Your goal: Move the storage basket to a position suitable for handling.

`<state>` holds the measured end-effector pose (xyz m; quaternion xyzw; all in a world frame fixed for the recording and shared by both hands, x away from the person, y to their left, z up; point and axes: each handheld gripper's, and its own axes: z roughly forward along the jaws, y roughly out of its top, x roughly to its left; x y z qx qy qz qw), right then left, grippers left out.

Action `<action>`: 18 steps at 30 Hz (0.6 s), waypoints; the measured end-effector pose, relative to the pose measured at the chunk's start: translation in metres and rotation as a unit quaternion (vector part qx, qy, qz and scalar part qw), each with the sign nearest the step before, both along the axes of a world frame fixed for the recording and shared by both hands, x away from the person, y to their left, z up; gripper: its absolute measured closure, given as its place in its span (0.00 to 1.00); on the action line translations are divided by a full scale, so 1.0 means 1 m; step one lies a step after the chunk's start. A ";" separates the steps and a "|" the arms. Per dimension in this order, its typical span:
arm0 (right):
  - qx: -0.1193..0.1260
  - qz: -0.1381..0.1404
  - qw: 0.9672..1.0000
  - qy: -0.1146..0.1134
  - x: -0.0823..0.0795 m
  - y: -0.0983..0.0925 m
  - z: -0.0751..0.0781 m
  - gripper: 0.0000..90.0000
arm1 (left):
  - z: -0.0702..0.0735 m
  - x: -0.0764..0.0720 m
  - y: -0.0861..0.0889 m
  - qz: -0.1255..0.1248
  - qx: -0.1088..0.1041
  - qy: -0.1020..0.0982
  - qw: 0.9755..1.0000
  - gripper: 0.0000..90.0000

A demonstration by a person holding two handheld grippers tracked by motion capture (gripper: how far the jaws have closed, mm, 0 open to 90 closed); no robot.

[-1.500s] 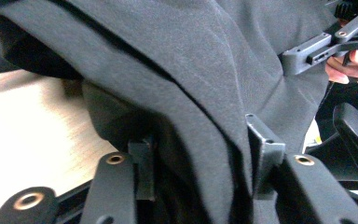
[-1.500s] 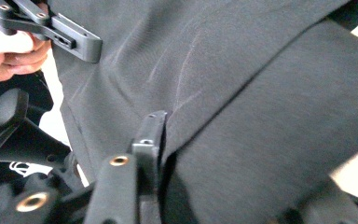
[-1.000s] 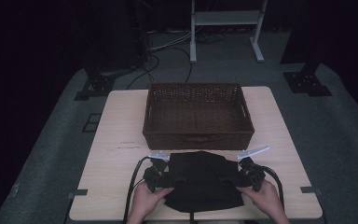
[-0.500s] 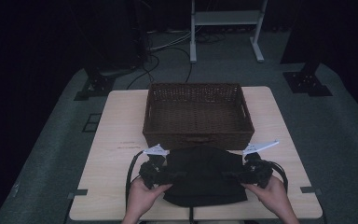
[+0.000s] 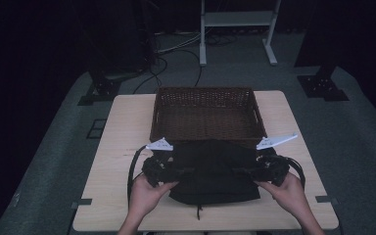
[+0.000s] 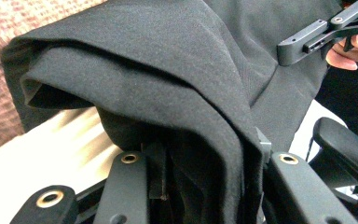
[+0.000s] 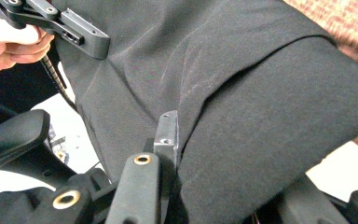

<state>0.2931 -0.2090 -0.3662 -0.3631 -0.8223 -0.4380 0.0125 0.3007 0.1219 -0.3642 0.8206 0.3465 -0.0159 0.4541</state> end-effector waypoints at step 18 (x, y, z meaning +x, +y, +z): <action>0.001 -0.003 1.000 -0.027 0.023 0.003 0.044 0.76 | 0.047 0.022 0.001 0.003 0.011 -0.023 1.000 0.69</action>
